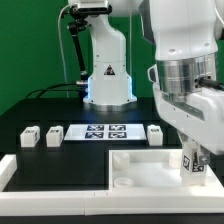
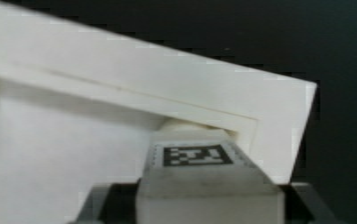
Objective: Assemble square table
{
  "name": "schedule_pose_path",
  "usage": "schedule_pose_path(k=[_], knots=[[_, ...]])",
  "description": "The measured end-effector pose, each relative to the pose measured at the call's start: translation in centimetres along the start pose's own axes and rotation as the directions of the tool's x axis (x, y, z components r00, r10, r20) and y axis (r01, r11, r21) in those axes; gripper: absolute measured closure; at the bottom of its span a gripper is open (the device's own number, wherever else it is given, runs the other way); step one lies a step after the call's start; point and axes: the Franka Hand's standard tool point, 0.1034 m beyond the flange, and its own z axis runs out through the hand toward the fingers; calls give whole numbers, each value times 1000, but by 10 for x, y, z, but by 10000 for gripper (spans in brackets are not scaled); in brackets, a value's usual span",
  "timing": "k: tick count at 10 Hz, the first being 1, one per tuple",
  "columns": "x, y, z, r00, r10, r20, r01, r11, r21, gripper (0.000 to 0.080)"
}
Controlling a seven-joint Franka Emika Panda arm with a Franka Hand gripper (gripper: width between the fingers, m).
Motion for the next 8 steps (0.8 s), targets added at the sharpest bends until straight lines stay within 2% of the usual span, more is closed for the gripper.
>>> schedule_pose_path(k=[2,3,4,5,6,7,8], knots=[[-3,0,0,994,112,-8,-112,994,2,506],[-3,0,0,996,85,-9,-85,996,2,506],[-3,1,0,999,-33,-16,33,999,-3,506],[-1,0,0,966,-256,-27,256,967,-4,343],[3,0,1,899,-436,-37,436,900,2,200],[4,0,2,853,-520,-42,521,854,2,165],[4,0,2,820,-571,-42,571,821,0,165]])
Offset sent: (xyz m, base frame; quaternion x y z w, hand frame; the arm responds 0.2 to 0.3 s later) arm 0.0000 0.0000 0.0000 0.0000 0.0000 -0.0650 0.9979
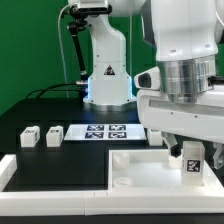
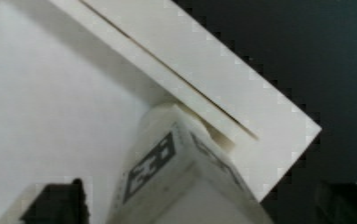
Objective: Assemble square table
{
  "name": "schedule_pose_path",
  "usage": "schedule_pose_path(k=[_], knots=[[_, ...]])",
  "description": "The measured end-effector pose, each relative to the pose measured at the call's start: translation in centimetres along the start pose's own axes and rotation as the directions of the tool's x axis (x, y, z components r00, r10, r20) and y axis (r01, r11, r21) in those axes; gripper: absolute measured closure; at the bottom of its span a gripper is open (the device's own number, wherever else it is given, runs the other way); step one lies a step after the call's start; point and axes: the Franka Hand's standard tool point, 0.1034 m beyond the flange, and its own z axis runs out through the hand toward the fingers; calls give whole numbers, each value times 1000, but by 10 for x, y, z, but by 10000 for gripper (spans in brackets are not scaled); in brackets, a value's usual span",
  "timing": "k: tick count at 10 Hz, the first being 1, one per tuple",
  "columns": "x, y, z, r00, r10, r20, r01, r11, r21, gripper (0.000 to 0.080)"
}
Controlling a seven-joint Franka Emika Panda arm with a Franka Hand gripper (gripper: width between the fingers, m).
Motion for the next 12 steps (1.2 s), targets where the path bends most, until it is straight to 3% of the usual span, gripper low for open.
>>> schedule_pose_path(k=[2,3,4,5,7,8,9,10,11,12], knots=[[0,0,0,992,-128,0,128,992,0,153],[1,1,-1,967,-254,-5,254,967,-16,150],[2,0,-3,895,-447,-18,445,894,-49,150],[3,-1,-3,853,-522,-21,520,852,-62,150],[3,0,-2,867,-499,-21,497,866,-62,178],[3,0,-2,873,-488,-22,486,872,-62,313],[3,0,-2,891,-453,-24,451,890,-60,313],[2,-1,-2,924,-381,-27,379,924,-56,451],[2,0,-2,939,-343,-29,341,938,-55,509],[2,0,-2,966,-258,-32,257,965,-51,509]])
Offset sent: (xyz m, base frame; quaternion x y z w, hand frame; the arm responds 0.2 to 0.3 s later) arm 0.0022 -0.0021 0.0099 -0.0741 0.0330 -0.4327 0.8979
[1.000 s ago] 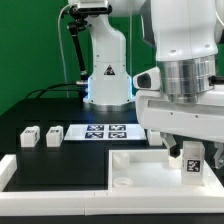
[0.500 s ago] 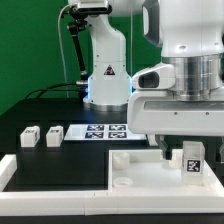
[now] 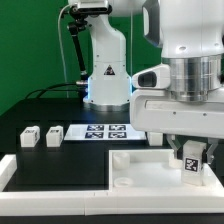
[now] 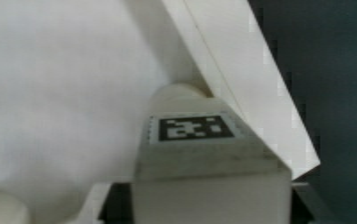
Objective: Assemble square table
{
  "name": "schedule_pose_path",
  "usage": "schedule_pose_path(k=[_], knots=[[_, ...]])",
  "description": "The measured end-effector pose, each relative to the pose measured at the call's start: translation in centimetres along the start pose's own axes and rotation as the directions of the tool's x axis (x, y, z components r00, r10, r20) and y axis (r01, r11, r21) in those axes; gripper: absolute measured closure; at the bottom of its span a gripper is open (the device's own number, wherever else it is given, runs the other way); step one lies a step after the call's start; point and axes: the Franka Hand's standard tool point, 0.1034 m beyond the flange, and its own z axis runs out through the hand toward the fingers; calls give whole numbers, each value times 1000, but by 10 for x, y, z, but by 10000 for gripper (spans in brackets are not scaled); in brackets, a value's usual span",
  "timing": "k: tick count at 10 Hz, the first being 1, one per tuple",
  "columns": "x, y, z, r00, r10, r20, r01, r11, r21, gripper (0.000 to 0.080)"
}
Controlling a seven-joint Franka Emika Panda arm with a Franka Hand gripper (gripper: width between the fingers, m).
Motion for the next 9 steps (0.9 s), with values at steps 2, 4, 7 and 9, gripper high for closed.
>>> schedule_pose_path(k=[2,4,7,9], knots=[[1,1,0,983,182,3,-182,983,2,509],[4,6,0,893,448,47,-450,893,23,509],[4,7,1,580,804,132,-811,584,3,509],[3,5,1,483,865,134,-872,489,-15,509]])
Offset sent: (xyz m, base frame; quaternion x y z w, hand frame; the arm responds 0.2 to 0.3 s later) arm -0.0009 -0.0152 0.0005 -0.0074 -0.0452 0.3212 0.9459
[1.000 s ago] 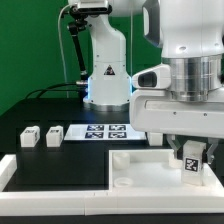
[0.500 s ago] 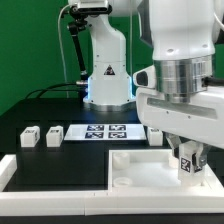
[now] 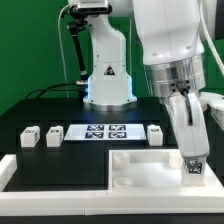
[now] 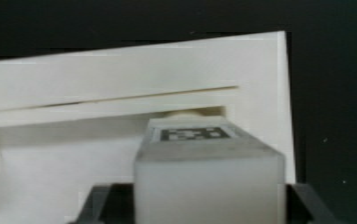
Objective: Assemble square table
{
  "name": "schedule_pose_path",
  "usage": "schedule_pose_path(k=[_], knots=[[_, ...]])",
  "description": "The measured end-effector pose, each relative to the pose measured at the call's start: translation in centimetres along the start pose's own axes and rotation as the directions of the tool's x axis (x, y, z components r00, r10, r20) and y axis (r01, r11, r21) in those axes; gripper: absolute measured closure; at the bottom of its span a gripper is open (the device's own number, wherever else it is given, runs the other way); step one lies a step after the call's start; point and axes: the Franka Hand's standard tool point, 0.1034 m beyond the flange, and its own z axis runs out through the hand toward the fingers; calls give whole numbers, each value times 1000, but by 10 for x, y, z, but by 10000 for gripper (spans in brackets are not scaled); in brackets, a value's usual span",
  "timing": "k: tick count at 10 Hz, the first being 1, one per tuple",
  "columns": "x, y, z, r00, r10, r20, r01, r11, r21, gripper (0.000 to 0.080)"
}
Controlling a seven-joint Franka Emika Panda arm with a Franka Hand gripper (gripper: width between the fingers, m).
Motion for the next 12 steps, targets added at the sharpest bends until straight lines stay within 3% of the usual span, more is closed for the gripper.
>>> schedule_pose_path(k=[1,2,3,4,5,8,9,11,12], knots=[[0,0,0,999,-33,0,33,999,0,509],[-1,0,1,998,-57,-4,57,998,-2,349],[-4,2,1,974,-227,-29,226,974,-12,349],[-10,3,2,910,-410,-53,409,912,-31,194],[-16,5,2,868,-494,-58,492,870,-40,194],[-12,4,3,748,-662,-49,660,749,-53,151],[-12,4,3,674,-737,-44,735,676,-58,150],[-9,1,2,354,-933,-65,927,359,-109,150],[-7,-1,3,227,-971,-75,966,235,-112,150]])
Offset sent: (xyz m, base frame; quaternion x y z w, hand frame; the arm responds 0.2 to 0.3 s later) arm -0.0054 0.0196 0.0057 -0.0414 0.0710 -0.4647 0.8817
